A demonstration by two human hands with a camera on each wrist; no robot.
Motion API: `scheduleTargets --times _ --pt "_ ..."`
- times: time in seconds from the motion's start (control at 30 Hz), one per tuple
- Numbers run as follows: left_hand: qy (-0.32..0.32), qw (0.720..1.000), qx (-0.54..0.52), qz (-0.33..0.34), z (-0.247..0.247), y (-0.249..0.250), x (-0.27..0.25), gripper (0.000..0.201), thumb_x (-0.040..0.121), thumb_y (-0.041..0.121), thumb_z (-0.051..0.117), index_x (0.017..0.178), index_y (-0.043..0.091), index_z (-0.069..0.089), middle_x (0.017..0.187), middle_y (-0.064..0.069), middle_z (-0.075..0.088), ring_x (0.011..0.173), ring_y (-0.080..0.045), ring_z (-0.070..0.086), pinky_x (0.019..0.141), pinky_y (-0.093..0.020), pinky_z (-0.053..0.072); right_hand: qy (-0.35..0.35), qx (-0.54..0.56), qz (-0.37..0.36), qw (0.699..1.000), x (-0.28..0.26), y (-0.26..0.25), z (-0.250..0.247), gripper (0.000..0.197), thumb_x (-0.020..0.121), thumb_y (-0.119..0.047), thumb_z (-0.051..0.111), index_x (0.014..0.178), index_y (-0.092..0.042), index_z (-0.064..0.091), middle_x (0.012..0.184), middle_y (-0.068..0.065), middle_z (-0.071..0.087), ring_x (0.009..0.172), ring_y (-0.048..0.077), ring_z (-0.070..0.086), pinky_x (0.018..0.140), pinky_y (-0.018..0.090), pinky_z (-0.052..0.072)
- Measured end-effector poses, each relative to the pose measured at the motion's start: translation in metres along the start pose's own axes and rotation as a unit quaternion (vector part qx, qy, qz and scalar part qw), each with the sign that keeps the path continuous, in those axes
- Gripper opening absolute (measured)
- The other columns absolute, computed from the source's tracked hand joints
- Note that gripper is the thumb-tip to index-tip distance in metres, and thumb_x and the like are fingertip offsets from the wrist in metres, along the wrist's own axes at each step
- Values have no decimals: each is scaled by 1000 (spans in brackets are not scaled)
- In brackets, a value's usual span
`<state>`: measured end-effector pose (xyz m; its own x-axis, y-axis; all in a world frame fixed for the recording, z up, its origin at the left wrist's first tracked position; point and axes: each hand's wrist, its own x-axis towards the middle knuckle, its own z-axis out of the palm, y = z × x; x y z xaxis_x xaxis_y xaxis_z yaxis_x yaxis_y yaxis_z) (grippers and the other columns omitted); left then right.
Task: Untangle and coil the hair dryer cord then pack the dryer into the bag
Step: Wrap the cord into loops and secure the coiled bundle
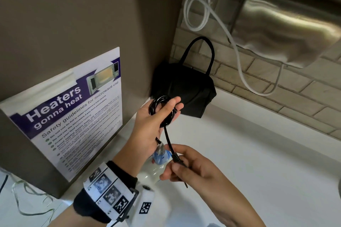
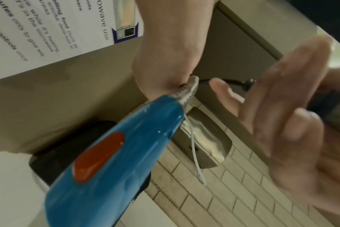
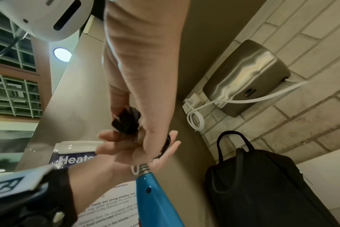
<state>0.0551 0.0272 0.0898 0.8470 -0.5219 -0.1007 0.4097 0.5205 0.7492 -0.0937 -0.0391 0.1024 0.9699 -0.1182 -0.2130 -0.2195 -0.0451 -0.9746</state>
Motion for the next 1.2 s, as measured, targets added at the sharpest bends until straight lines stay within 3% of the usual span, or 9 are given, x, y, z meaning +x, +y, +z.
scheduleTargets --times 0.1,0.2,0.23,0.3,0.4,0.6,0.83,1.07,1.2 --pt "-19 999 42 14 4 0 -9 33 71 23 74 98 5 67 105 -13 73 101 -23 70 91 -35 53 29 12 32 999 12 -12 4 30 92 -38 55 108 -14 60 73 -1 69 79 15 67 74 20 52" --pt "-30 996 77 24 6 0 -13 21 80 19 71 97 7 69 101 -12 74 97 -21 71 76 -24 57 81 6 30 996 19 -17 7 22 98 -31 46 98 -14 60 56 -8 52 57 11 55 53 17 41" --pt "-18 996 81 19 6 0 -12 21 81 18 71 98 6 69 99 -12 74 95 -20 72 67 -19 56 92 -5 22 995 20 -16 8 24 100 -30 42 96 -16 60 52 -10 45 50 9 45 50 19 35" --pt "9 999 50 8 3 2 -7 18 81 18 70 94 6 70 97 -10 75 91 -19 72 64 -19 55 108 -32 13 994 18 -16 11 27 102 -28 38 89 -19 60 49 -12 38 43 5 31 46 17 28" --pt "47 999 -12 -4 -1 5 1 16 85 13 66 97 3 67 98 -9 74 84 -16 73 64 -23 56 112 -69 10 991 12 -13 14 27 102 -27 37 84 -20 56 42 -14 38 37 1 29 40 7 26" --pt "34 996 -64 -54 -4 5 2 20 84 13 67 101 3 67 102 -11 74 92 -21 73 70 -26 57 135 -75 16 988 8 -7 11 29 101 -30 38 84 -20 58 47 -13 35 43 4 29 42 8 26" --pt "0 998 -58 -39 0 5 4 30 75 21 68 100 4 67 102 -9 75 99 -20 71 82 -25 56 157 -168 -70 971 -1 -4 15 25 93 -42 34 84 -30 55 47 -18 43 47 4 34 52 12 29" --pt "-6 994 -94 -60 0 9 2 28 83 17 64 105 0 64 101 -11 74 95 -21 72 71 -25 57 138 -172 -67 973 -1 0 11 25 101 -32 38 84 -28 56 48 -18 44 49 5 34 53 14 28" --pt "-1 994 -99 -54 -5 14 7 18 90 17 60 101 3 65 98 -9 75 96 -20 72 78 -28 58 180 -319 -84 927 11 20 -2 24 92 -46 39 86 -33 58 65 -10 50 66 6 43 61 17 34"
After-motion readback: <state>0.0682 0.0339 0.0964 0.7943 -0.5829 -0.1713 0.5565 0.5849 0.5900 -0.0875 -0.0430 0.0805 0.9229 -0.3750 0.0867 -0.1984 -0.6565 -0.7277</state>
